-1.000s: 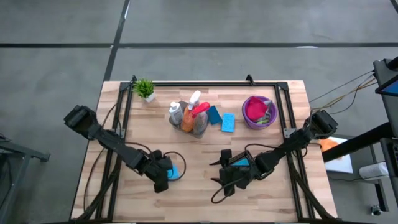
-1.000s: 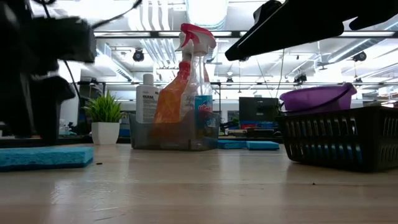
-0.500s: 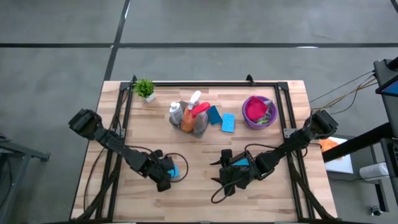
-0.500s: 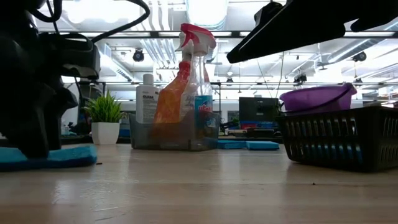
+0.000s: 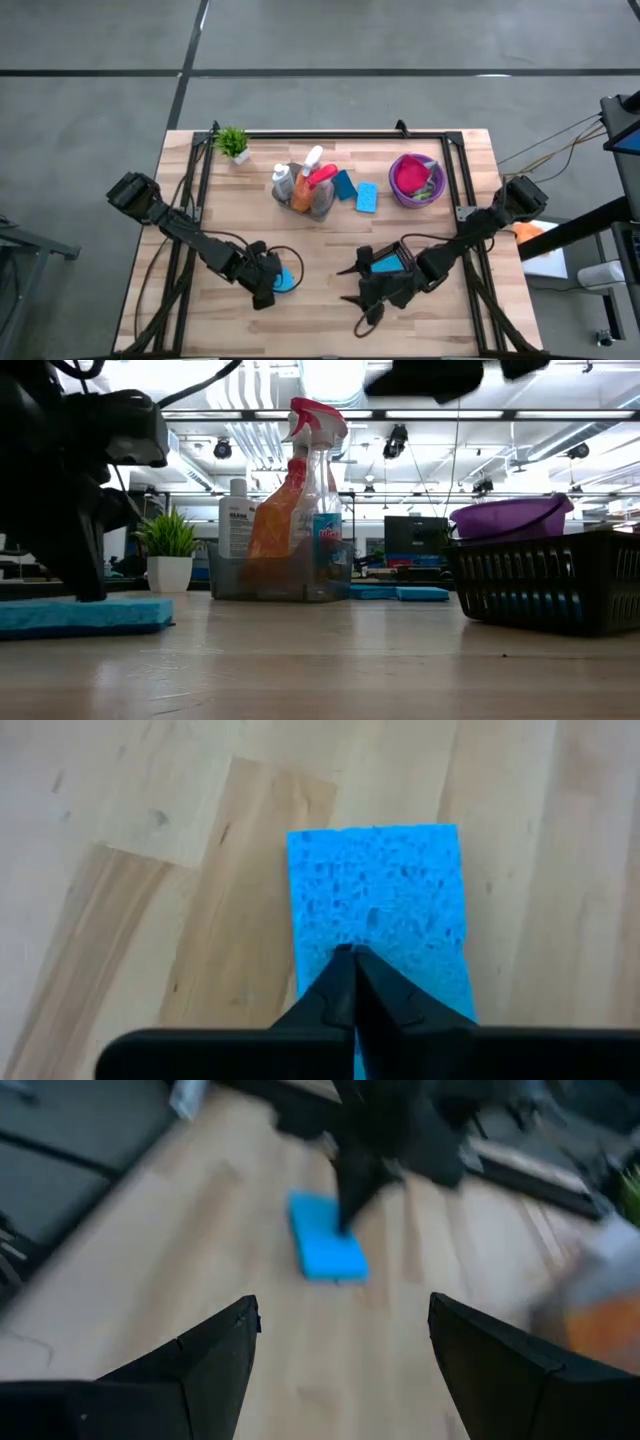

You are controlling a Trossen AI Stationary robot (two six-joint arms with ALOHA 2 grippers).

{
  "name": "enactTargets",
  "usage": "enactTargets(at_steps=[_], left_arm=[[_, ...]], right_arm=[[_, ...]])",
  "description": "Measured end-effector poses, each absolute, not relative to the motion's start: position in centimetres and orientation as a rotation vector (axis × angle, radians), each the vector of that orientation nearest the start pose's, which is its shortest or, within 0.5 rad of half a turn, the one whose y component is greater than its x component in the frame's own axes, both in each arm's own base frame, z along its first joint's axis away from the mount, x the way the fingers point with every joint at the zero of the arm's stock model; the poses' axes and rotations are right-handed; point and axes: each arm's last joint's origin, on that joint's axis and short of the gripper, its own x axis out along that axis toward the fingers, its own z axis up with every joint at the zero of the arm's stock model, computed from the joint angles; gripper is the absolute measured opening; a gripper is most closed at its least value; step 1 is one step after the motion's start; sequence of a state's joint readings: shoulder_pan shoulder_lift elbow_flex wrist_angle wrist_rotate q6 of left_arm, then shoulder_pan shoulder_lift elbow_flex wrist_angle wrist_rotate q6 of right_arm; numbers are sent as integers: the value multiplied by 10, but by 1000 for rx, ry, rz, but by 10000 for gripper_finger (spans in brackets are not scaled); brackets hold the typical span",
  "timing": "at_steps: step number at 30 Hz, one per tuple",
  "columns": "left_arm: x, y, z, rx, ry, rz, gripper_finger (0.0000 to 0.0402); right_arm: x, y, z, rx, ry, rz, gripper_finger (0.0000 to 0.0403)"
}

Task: Pick & Place Kitchen Items
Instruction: Put the blue sponge into the black basket

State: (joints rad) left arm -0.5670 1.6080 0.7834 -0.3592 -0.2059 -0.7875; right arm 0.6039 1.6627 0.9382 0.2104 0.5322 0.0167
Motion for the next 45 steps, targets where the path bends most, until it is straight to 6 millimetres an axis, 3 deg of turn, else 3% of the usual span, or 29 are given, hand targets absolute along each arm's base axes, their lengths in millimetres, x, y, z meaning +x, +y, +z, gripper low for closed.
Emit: enactTargets(at_steps=[6, 23, 27, 32, 36, 45], left_arm=[[236, -143, 144, -256, 1115, 123, 0], [267, -151, 194, -126, 1001, 46, 0], [265, -152, 192, -54, 1056, -77, 0], [256, -155, 182, 24, 1104, -173, 10], [254, -157, 181, 58, 1112, -230, 67], [256, -166, 168, 163, 1123, -309, 277]], right_arm=[[294, 190, 207, -222, 267, 211, 288], [281, 187, 210, -240, 226, 241, 288], [275, 184, 198, -191, 142, 289, 288], [268, 178, 185, -161, 158, 272, 288], [268, 178, 185, -155, 160, 265, 288], [267, 177, 183, -163, 186, 246, 288]])
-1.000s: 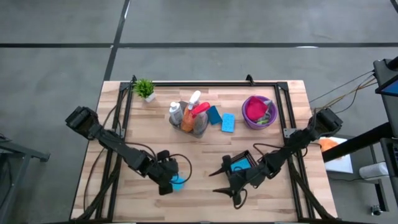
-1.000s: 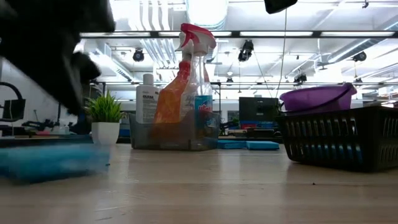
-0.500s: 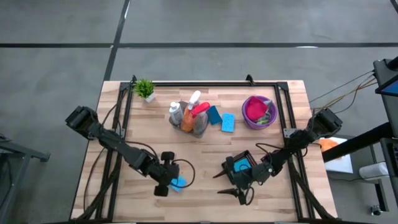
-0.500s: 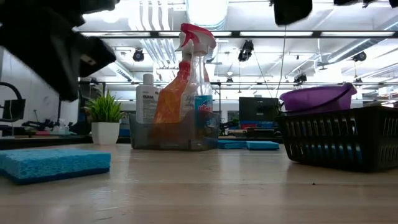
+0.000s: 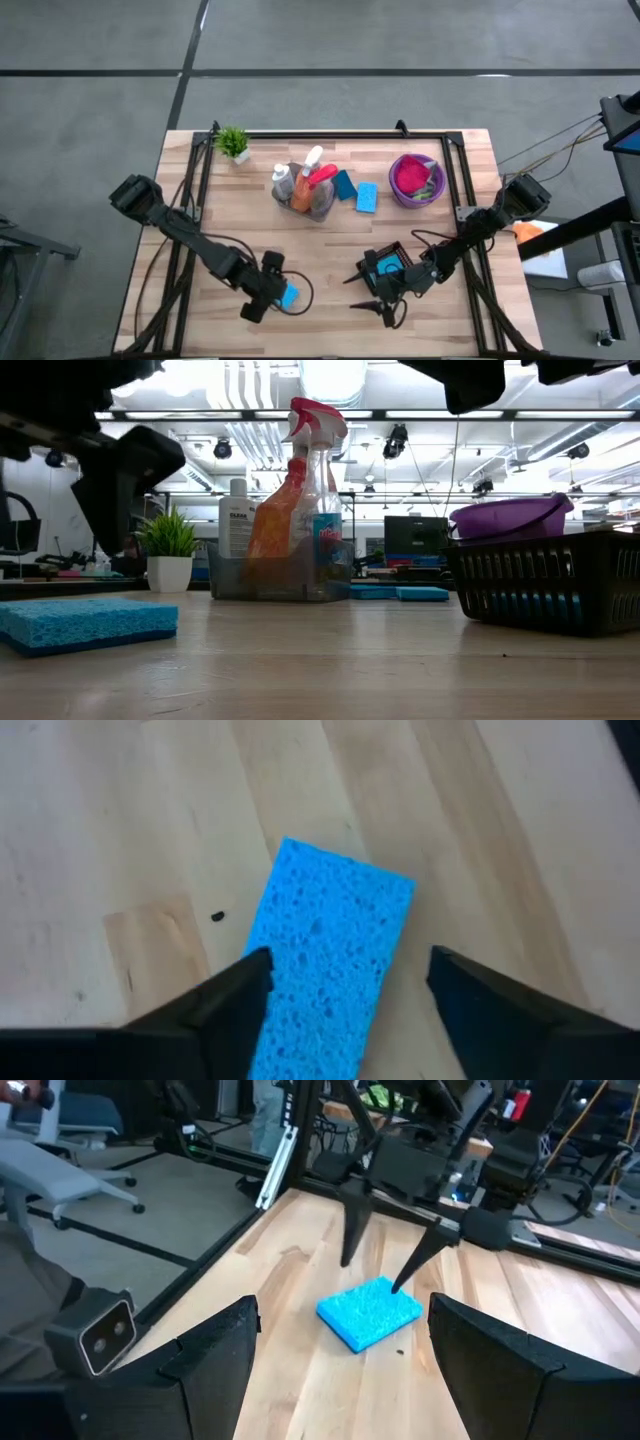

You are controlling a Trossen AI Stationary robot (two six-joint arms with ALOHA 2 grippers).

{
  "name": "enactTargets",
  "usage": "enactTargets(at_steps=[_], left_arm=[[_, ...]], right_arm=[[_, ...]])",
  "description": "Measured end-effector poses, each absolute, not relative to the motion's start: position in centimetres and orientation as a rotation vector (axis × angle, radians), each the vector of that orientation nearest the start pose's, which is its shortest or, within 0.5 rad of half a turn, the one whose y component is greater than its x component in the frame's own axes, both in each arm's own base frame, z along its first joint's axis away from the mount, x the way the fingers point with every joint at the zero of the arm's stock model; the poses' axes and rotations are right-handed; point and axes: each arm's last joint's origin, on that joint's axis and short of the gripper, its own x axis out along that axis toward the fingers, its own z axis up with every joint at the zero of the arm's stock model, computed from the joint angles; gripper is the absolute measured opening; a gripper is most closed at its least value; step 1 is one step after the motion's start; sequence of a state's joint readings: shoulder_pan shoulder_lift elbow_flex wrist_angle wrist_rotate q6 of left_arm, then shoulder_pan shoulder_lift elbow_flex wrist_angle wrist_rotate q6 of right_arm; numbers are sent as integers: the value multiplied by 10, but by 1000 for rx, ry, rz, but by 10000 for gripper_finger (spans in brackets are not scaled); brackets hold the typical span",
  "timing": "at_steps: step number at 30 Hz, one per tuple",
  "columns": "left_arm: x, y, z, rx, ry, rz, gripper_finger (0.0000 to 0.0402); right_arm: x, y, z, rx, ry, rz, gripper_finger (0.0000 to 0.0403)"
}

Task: Pick & Place Kitchen Items
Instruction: Put the blue sponge into the black basket

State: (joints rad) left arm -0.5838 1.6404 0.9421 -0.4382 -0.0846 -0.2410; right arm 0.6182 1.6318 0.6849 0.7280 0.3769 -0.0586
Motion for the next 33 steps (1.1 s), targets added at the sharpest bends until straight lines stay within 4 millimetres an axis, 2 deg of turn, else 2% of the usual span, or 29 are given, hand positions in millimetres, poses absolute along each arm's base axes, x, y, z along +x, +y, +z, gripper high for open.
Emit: enactTargets(at_steps=[2, 5, 11, 18, 21, 24, 33], left_arm=[[257, -167, 163, 173, 1134, -305, 303], [260, -167, 154, 197, 1152, -288, 318], [264, -170, 128, 252, 1211, -278, 320], [266, -170, 119, 278, 1240, -277, 311], [267, -170, 125, 284, 1217, -267, 280], [267, -169, 131, 300, 1191, -238, 231], [275, -171, 143, 309, 1117, -188, 21]], right_arm=[[267, 177, 182, -164, 192, 242, 288], [267, 177, 182, -166, 195, 237, 288], [267, 176, 181, -170, 198, 223, 288], [267, 176, 181, -169, 201, 210, 288], [267, 175, 181, -171, 203, 197, 288], [267, 175, 181, -172, 205, 196, 288], [259, 177, 191, -185, 209, 192, 288]])
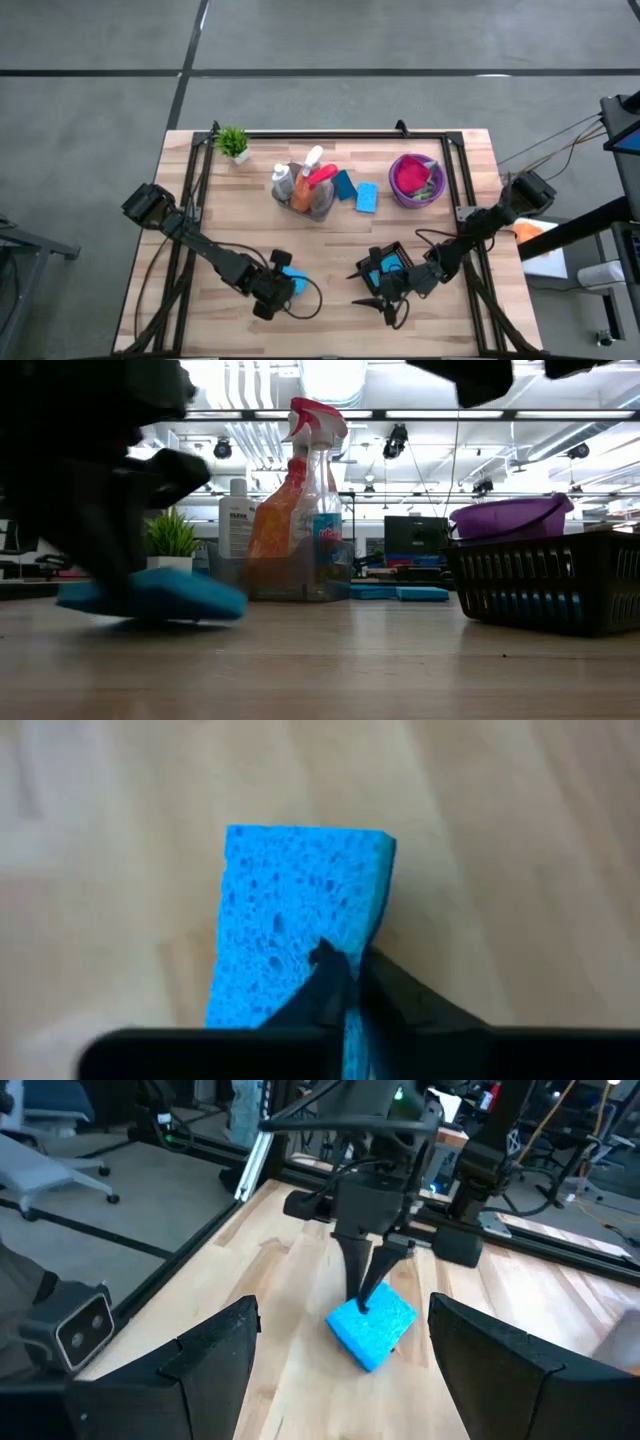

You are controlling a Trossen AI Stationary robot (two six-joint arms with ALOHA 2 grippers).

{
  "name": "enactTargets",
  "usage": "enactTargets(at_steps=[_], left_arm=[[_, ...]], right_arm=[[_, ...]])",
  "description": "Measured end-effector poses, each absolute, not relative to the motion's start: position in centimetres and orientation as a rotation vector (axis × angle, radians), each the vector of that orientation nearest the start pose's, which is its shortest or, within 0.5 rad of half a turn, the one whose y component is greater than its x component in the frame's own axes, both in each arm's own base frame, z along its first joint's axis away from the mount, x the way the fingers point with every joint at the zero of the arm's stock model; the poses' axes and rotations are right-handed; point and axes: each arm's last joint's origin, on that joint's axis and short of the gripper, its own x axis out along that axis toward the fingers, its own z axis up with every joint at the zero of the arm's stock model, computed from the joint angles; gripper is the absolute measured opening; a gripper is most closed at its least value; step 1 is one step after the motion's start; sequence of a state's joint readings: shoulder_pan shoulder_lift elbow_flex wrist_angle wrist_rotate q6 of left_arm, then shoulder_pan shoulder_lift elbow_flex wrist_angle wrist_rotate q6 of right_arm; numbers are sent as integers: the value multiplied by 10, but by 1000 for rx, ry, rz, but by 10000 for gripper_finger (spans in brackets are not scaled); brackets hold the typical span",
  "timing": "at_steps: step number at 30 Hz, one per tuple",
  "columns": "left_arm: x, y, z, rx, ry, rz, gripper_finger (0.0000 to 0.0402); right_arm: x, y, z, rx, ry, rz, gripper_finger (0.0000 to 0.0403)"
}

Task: Pick & Place Kitchen Items
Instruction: Put the blue sponge into the black basket

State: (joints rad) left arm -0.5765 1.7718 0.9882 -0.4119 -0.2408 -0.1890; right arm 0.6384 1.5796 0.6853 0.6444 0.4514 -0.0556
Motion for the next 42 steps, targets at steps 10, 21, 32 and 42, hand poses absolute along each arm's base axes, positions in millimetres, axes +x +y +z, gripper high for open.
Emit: enactTargets(at_steps=[10, 21, 32, 42], left_arm=[[305, -174, 180, 324, 952, -98, 2], [371, -131, 234, 148, 642, -89, 0], [445, -98, 212, 18, 641, -129, 0], [494, -98, 189, -24, 794, -85, 0]], right_arm=[[222, 190, 230, -200, 120, 213, 288], [193, 193, 243, -244, 118, 151, 288], [173, 199, 250, -277, 71, 45, 288], [168, 200, 253, -272, 61, 20, 288]])
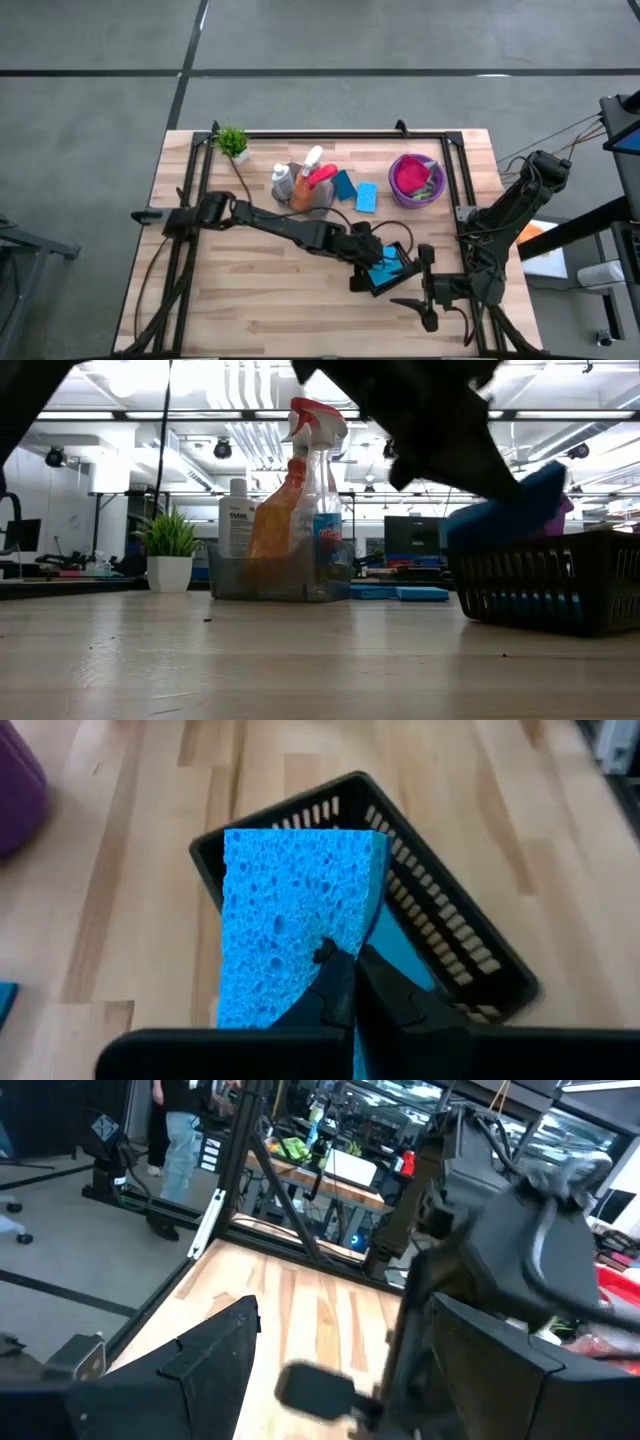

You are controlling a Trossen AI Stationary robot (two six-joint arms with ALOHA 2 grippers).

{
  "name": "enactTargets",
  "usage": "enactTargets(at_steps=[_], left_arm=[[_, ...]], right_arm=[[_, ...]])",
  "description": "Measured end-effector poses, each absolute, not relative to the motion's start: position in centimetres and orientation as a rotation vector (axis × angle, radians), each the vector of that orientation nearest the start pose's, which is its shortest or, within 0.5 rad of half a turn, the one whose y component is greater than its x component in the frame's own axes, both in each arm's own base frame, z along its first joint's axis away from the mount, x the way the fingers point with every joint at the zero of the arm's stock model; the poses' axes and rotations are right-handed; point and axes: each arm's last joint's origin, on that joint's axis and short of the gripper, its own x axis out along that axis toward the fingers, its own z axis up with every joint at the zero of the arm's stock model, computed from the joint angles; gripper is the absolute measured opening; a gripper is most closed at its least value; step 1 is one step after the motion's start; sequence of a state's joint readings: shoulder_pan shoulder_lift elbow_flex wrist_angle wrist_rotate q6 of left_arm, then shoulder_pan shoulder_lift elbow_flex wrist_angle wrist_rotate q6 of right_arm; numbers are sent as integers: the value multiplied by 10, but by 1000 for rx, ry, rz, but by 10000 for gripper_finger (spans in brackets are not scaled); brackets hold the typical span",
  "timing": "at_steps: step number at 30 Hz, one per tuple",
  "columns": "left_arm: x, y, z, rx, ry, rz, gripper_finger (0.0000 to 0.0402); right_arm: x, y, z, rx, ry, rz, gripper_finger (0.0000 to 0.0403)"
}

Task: Pick & Place Kitchen Items
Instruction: Put the blue sponge into the black basket

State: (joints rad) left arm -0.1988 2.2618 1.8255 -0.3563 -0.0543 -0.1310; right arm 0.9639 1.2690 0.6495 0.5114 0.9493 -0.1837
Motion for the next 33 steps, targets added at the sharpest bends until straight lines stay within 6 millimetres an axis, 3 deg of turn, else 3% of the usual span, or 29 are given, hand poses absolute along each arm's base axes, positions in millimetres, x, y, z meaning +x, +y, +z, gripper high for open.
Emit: enactTargets(at_steps=[7, 23, 30, 33], left_arm=[[502, -101, 185, -16, 782, -152, 32], [503, -105, 195, 26, 738, -189, 270], [488, -100, 224, 52, 727, -133, 282], [475, -96, 224, 68, 808, -99, 272]], right_arm=[[166, 202, 252, -274, 64, 28, 288], [164, 202, 252, -280, 67, 13, 288], [163, 203, 249, -268, 86, 14, 288], [163, 202, 246, -261, 103, -1, 288]])
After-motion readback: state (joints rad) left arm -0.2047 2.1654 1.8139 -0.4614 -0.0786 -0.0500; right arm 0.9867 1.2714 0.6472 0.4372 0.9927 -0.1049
